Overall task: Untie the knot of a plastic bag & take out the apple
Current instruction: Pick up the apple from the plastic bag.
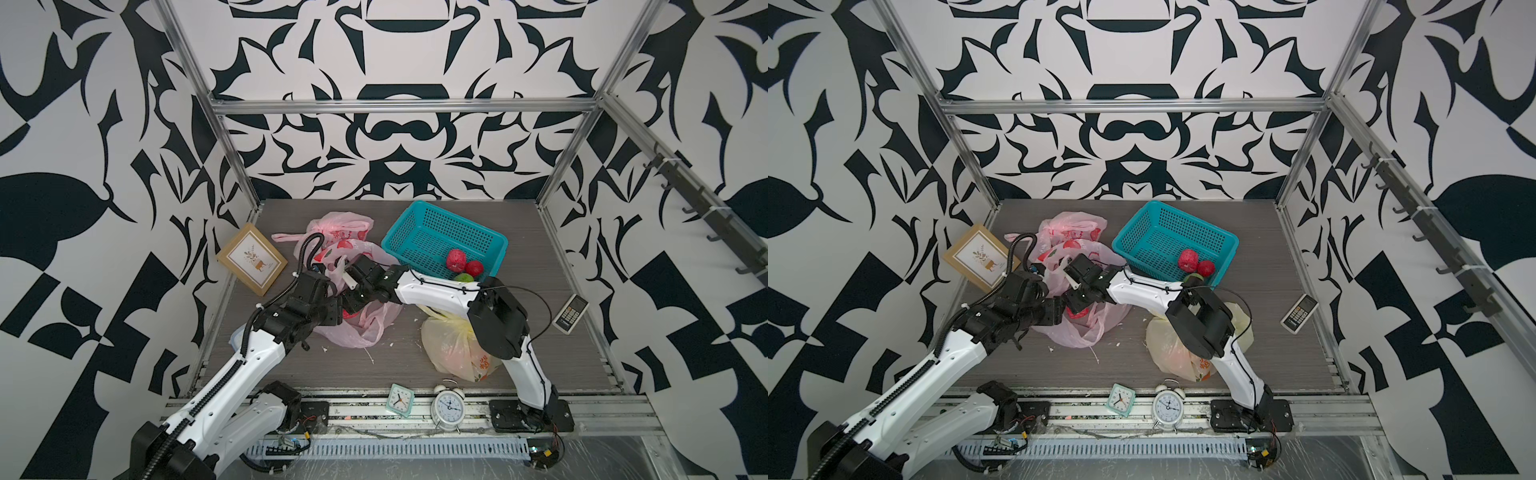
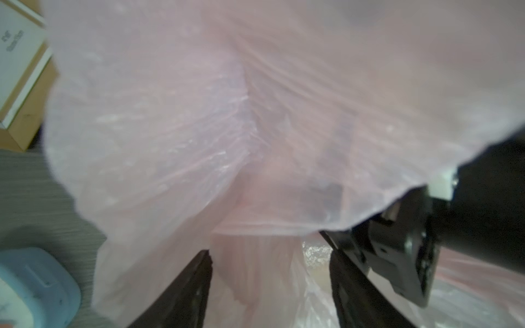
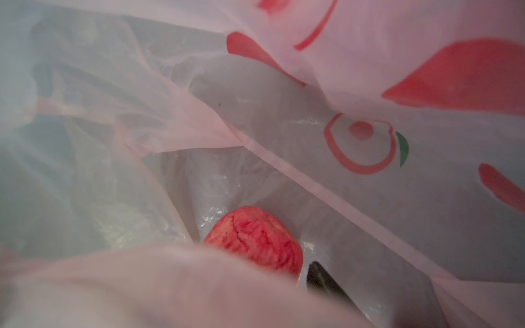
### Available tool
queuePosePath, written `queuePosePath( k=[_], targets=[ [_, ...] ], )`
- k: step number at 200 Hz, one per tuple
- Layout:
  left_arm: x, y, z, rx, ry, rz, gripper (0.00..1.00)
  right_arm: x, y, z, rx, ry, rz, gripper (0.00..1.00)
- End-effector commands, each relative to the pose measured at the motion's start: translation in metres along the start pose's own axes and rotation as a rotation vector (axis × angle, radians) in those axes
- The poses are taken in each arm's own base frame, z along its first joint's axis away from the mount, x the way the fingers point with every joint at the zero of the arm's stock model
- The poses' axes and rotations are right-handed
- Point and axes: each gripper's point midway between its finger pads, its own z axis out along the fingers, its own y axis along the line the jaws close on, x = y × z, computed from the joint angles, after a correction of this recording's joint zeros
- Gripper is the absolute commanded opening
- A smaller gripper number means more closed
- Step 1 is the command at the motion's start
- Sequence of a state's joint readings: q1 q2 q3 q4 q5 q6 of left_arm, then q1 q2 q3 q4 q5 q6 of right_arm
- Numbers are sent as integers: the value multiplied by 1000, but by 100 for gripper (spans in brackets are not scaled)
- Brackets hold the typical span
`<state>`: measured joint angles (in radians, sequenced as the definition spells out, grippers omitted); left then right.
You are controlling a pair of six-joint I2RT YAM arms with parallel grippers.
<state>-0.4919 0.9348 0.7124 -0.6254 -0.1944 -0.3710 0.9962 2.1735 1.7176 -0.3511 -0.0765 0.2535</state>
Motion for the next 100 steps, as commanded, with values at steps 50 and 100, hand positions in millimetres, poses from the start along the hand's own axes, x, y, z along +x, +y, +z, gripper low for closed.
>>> queuePosePath(
  k=[50,100],
  targets=[
    [15,-12,16,58,82,-10,9,-19,0,-1,110,-53,-69,80],
    [14,-12,15,62,73,-8,5,-5,-4,21,111,14,-76,83]
  ],
)
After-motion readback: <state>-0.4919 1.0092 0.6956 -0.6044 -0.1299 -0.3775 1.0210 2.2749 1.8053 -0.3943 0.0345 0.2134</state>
